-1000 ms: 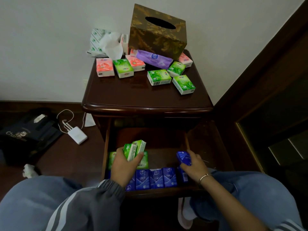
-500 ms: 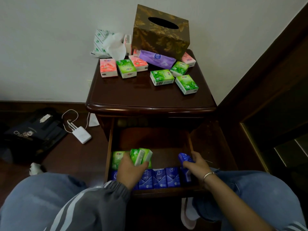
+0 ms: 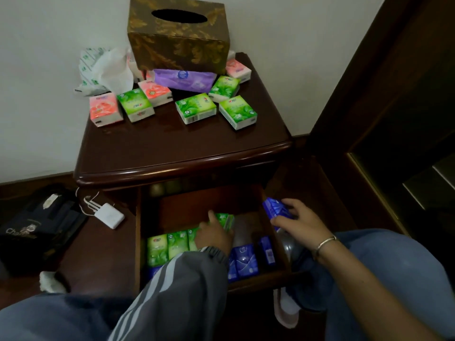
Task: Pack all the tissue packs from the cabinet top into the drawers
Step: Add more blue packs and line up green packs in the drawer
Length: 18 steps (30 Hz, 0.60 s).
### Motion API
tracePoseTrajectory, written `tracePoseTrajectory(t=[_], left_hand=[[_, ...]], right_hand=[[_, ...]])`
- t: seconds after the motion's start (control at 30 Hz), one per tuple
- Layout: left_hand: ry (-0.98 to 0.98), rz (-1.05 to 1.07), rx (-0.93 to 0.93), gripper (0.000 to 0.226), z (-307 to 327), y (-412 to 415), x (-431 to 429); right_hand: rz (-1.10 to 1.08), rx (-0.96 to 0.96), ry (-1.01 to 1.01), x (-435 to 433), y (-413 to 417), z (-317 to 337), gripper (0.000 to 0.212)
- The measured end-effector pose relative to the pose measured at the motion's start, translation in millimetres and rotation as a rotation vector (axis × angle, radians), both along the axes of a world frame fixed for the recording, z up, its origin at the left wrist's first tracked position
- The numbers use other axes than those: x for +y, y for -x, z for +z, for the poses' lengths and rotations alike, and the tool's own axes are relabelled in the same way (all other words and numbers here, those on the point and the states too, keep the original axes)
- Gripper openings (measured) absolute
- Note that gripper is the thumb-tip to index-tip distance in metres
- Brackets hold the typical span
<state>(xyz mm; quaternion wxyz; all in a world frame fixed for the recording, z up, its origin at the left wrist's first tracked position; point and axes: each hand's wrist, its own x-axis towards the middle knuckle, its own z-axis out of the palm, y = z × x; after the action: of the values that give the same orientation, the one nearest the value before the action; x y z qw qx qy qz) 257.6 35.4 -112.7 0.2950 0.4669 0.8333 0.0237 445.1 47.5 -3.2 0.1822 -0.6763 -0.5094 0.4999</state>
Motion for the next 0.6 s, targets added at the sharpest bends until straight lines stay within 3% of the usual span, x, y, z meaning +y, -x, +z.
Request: tracePoseTrajectory(t=[0.2, 0.37, 0.5, 0.6], left_hand=[[0.099, -0.121, 0.258, 0.083, -26, -29, 9], [0.199, -0.049, 0.186, 0.077, -35, -35, 15], [0.235, -0.254, 0.155, 0.067, -23, -15, 23], [0.173, -0.440, 0.335, 0.066, -11, -4, 31]], right_hand=[[0.006, 0.020, -0.025, 8, -7, -5, 0.065], [0.020, 0.020, -0.027, 13, -10, -10, 0.065], [0.024, 0.030, -0.017, 14, -12, -15, 0.065], [0.024, 0.042, -0.005, 15, -12, -18, 0.065]])
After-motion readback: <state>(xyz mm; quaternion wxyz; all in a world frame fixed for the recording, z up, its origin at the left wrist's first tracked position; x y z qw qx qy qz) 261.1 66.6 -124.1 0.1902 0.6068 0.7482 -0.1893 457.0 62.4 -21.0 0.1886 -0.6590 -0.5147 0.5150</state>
